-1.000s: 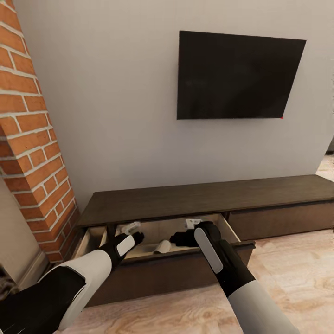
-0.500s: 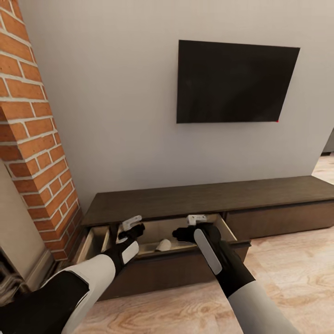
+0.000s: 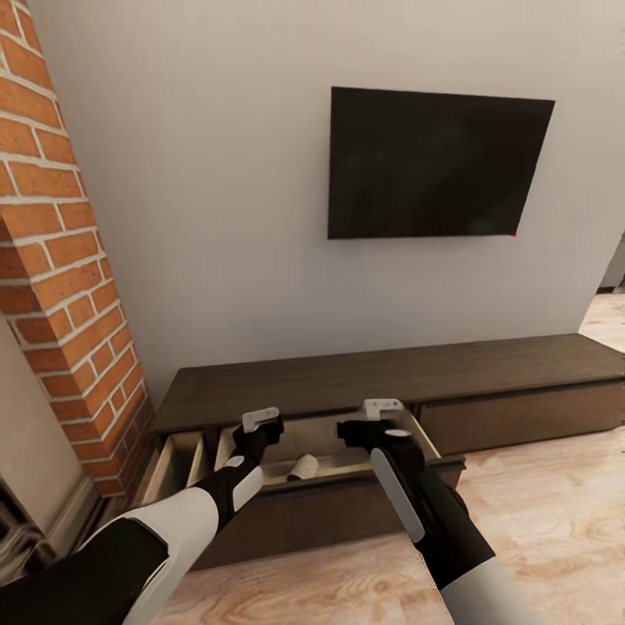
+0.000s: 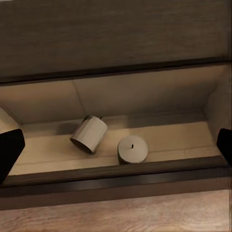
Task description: Place each of the two pumpkins and all three candles from the living room inside a cabinet in the living room (use any cabinet), then make sure every cabinet is closed, and position the cauldron so it is next to a table in the living room.
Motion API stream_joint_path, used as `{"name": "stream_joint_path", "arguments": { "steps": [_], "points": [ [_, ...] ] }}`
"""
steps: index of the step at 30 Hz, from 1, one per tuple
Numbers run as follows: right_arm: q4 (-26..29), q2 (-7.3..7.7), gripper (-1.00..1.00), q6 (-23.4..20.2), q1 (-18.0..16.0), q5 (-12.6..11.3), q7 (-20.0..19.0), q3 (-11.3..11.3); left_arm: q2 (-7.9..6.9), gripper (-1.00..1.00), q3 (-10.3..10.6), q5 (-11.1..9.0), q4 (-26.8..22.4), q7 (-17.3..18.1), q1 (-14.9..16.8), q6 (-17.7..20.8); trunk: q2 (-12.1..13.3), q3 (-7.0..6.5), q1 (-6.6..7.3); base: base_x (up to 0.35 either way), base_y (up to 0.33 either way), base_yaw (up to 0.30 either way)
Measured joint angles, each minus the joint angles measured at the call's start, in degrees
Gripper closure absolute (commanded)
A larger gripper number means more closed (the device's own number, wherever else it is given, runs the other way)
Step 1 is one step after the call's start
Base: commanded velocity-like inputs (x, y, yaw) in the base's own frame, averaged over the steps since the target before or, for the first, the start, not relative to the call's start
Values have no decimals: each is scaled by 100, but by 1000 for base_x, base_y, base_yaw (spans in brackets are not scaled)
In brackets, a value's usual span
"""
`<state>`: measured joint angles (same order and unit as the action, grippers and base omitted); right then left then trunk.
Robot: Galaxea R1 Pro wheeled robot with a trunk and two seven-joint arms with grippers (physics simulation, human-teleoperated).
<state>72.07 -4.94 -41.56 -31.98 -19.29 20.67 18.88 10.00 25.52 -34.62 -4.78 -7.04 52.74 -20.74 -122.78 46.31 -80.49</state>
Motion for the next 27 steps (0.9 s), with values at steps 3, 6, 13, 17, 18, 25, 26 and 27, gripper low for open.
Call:
{"name": "stream_joint_path", "arguments": {
  "steps": [3, 6, 13, 17, 18, 25, 26, 27],
  "points": [
    [19, 64, -100, 139, 9, 2, 1, 1, 0, -100, 0, 32, 6, 48, 0, 64, 120, -70, 66, 0, 0, -196],
    [28, 89, -100, 211, 12, 3, 7, 1, 0, -100, 0, 52, 9, 64, -1, 387, 241, -143, 132, 0, 0, -218],
    [31, 108, -100, 243, 16, 3, 16, 1, 0, -100, 1, 66, 10, 68, -3, 674, 521, -313, 286, 0, 0, -226],
    [21, 114, -100, 246, 20, 3, 16, 1, 0, -100, 0, 68, 10, 67, -3, 779, 682, -411, 373, 0, 0, -228],
    [15, 114, -100, 246, 21, 3, 14, 1, 0, -100, 0, 69, 10, 67, -3, 850, 722, -435, 395, 0, 0, -228],
    [6, 115, -100, 246, 22, 3, 13, 1, 0, -100, 6, 81, 16, 72, -3, 1087, 1003, -606, 549, 0, 0, -228],
    [6, 115, -100, 246, 22, 3, 12, 1, 0, -100, 7, 82, 17, 73, -3, 1099, 1043, -631, 571, 0, 0, -228],
    [5, 115, -100, 246, 22, 3, 12, 1, 0, -100, 7, 82, 18, 73, -3, 1111, 1083, -655, 593, 0, 0, -228]
  ]
}}
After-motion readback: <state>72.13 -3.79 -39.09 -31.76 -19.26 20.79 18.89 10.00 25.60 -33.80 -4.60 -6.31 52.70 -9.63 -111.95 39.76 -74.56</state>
